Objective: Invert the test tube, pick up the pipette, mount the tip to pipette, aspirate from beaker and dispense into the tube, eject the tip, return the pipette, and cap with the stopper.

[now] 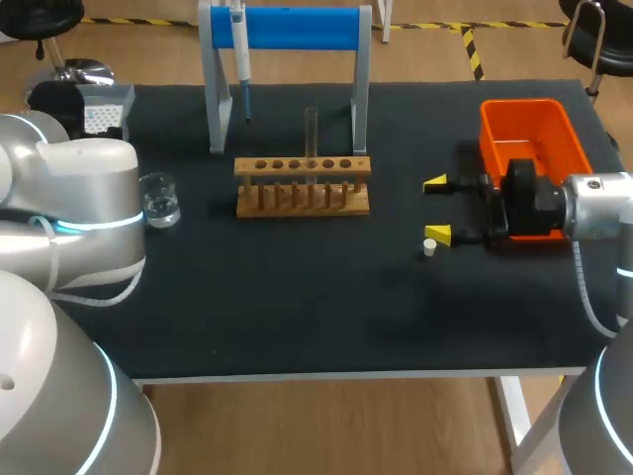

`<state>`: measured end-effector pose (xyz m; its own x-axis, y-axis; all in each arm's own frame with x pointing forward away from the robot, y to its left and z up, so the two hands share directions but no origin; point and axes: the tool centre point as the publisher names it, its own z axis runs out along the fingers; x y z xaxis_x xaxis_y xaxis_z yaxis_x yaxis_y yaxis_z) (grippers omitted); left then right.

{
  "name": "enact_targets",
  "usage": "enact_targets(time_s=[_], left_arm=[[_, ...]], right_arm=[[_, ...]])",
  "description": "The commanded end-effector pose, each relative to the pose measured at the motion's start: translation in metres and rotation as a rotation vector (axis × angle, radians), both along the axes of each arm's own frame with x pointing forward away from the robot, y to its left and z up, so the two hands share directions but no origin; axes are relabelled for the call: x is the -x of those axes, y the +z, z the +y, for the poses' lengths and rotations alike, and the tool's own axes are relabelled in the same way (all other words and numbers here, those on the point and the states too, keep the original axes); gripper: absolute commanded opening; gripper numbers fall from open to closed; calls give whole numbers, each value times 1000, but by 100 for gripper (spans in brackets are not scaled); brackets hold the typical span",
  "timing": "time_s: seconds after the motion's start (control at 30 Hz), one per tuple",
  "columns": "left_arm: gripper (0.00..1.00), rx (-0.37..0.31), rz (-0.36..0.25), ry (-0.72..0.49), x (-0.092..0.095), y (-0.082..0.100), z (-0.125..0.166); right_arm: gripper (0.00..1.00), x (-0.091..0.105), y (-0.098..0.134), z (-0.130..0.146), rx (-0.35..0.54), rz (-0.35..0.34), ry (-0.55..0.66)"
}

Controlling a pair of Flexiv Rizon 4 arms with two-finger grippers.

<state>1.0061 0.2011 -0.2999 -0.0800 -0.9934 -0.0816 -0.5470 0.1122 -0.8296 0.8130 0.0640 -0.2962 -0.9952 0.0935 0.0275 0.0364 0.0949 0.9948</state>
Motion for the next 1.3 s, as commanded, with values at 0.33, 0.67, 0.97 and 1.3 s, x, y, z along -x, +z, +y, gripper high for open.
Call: enact_targets(time_s=[0.33,0.67,0.97,1.3], left_arm=[[100,9,4,-4,-20,-9,11],[100,23,-2,-11,-36,-16,18],[100,32,-14,3,-46,-20,26],[100,34,-15,14,-46,-20,27]], right_arm=[[100,1,0,0,1,-1,-3],[100,1,0,0,1,-1,-3],[100,1,0,0,1,-1,-3],[100,1,0,0,1,-1,-3]])
